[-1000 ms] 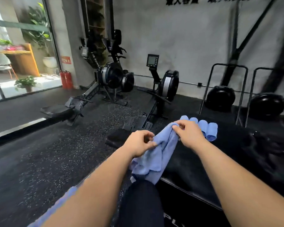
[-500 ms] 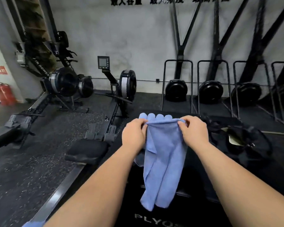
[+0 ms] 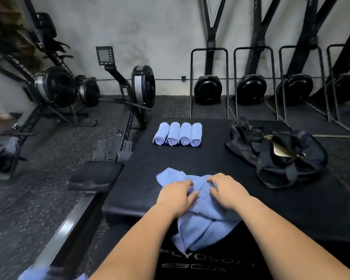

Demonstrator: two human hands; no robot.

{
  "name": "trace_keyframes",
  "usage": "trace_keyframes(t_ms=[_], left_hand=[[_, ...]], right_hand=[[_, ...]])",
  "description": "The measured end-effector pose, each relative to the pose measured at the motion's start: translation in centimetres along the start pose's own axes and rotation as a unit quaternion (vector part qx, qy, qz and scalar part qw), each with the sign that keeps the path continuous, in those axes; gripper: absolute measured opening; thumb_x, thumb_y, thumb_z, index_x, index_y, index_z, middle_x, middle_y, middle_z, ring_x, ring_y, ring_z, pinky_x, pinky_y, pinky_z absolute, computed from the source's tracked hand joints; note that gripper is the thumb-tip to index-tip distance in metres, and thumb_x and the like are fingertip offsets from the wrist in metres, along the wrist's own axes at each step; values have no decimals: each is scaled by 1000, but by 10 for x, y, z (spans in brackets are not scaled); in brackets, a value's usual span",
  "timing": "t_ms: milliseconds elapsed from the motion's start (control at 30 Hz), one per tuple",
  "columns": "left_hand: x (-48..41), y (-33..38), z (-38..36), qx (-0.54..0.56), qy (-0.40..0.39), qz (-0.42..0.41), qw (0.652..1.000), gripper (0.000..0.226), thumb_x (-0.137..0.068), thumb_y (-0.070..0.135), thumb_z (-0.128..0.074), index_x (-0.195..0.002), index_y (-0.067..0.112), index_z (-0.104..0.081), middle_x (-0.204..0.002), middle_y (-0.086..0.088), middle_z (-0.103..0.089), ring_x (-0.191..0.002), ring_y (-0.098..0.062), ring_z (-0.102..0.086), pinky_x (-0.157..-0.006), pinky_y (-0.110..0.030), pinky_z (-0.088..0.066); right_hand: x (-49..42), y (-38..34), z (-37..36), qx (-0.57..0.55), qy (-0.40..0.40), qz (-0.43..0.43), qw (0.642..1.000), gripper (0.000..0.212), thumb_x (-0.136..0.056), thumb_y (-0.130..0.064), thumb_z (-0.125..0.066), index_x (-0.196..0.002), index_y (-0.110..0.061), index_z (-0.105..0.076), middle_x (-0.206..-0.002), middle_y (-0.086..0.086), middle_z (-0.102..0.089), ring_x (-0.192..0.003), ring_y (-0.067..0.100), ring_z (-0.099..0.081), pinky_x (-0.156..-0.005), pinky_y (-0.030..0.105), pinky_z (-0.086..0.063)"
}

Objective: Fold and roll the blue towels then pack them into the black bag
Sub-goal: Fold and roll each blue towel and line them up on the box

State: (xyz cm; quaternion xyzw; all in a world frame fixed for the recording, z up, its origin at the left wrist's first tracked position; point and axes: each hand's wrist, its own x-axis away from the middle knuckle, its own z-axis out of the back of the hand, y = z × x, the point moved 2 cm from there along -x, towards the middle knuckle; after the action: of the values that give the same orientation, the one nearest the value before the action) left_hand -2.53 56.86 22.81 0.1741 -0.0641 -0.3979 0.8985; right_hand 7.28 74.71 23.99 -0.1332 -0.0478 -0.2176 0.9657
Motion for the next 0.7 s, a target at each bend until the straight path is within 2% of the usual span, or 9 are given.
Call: trace_keyframes(t_ms=[100, 233, 300, 367, 433, 467, 533, 600, 700], left_hand=[[-9, -11, 2, 33, 15, 37, 999, 35, -109, 38, -41, -143, 30, -49, -124, -5, -66, -92, -28, -62, -81, -42, -55], [-18, -28, 5, 2, 15, 54, 998, 51, -109, 31, -40, -158, 38, -34, -155, 8, -43, -121, -29, -59, -91, -42, -52], [-22, -31, 5, 6, -15, 55, 998, 55, -108, 30, -40, -161, 41, -31, -160, 15, -39, -130, -24, -54, -100, -41, -49], [-26, -32, 2, 10, -41, 54, 998, 57, -108, 29, -40, -162, 43, -29, -158, 16, -41, -131, -23, -53, -102, -41, -49], [-33, -32, -4, 6, -46, 45, 998, 56, -104, 25, -45, -157, 42, -36, -149, 15, -49, -124, -21, -57, -96, -40, -52], [-36, -33, -8, 7, -36, 41, 998, 51, -101, 22, -48, -149, 41, -46, -141, 14, -53, -117, -20, -59, -92, -40, -54], [-45, -34, -14, 6, -4, 34, 999, 34, -93, 14, -55, -115, 40, -60, -115, 15, -55, -96, -20, -57, -80, -36, -53], [-51, -34, -15, -14, 17, 28, 999, 33, -83, 8, -57, -93, 39, -58, -100, 17, -51, -86, -18, -51, -70, -31, -47], [-62, -34, -7, -53, 75, 19, 996, 21, -90, 13, -55, -98, 30, -65, -98, 9, -56, -89, -19, -56, -72, -36, -46]], right_hand=[[-12, -12, -15, -50, 20, 16, 998, 30, -106, -38, -42, -132, -36, -57, -140, -3, -56, -121, 29, -56, -96, 41, -49], [-23, -11, -21, -71, 58, -16, 996, 23, -103, -34, -38, -105, -31, -60, -107, -3, -57, -101, 29, -61, -82, 41, -52], [-30, -5, -23, -57, 62, -36, 996, 25, -104, -31, -39, -113, -34, -62, -105, -3, -54, -99, 27, -61, -77, 38, -47], [-37, -1, -23, -34, 76, -49, 995, 27, -104, -32, -40, -117, -35, -63, -109, -3, -56, -99, 27, -61, -77, 37, -48], [-46, 1, -22, -23, 78, -67, 994, 24, -104, -33, -45, -112, -34, -68, -112, -4, -61, -99, 25, -62, -75, 35, -49], [-49, 1, -20, -27, 71, -77, 994, 21, -102, -35, -50, -110, -35, -69, -113, -5, -63, -99, 24, -62, -73, 34, -47], [-56, 0, -17, -24, 54, -96, 994, 13, -98, -37, -60, -102, -33, -71, -111, -6, -67, -98, 23, -64, -71, 32, -46], [-61, -3, -12, -9, 49, -106, 993, 7, -95, -35, -65, -93, -30, -69, -110, -5, -66, -96, 24, -65, -71, 31, -46], [-67, -2, 6, -57, 135, -139, 979, 10, -98, -33, -61, -93, -28, -69, -111, -1, -64, -101, 27, -64, -72, 33, -45]])
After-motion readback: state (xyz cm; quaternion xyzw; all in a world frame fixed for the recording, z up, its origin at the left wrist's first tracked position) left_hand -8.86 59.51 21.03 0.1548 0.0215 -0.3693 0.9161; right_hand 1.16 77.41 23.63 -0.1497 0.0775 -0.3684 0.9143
